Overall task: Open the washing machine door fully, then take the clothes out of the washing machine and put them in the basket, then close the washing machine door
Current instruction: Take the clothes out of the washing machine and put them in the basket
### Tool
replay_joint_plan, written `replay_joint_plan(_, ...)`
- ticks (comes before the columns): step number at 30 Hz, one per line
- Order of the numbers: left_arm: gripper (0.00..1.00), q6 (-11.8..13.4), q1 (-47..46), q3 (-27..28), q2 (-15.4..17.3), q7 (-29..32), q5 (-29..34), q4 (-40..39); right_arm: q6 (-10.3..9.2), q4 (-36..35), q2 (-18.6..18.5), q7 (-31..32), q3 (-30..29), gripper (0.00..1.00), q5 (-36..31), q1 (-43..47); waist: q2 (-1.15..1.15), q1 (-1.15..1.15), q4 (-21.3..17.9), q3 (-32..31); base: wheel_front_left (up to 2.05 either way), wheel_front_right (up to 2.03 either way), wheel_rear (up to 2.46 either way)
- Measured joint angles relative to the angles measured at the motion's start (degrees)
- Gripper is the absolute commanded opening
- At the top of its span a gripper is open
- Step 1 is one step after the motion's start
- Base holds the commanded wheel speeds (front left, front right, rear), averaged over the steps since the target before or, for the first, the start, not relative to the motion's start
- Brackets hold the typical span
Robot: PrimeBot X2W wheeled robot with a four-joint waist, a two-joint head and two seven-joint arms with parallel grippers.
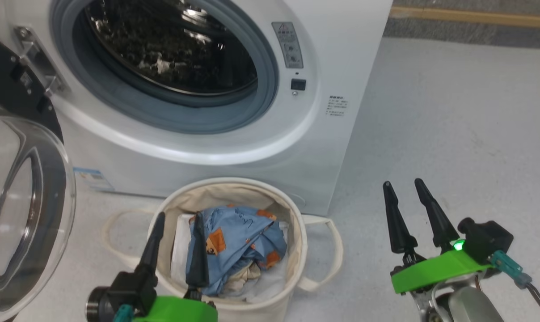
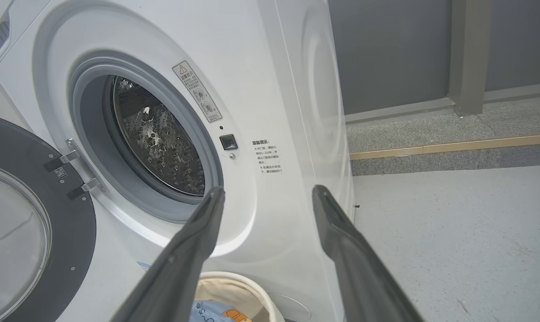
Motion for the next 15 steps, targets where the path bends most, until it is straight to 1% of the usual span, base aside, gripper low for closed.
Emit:
replay_joint_plan(3,1.00,-0.6,0.8,-0.5,0.0,0.0,0.2,0.4,0.00,0.2,0.0,0.0,-0.1,1.00,0.1,0.7,0.00,0.00,-0.3,-1.6,0.00,0.00,0.00)
replay_joint_plan(6,1.00,-0.6,1.9,-0.5,0.1,0.0,0.3,0.7,0.00,0.4,0.0,0.0,0.0,1.00,0.1,1.1,0.00,0.00,-0.6,-2.8,0.00,0.00,0.00)
replay_joint_plan(15,1.00,-0.7,2.8,-0.6,0.1,0.0,0.9,0.7,0.00,0.5,0.0,0.0,0.0,1.00,0.1,2.0,0.00,0.00,-1.0,-3.3,0.00,0.00,0.00)
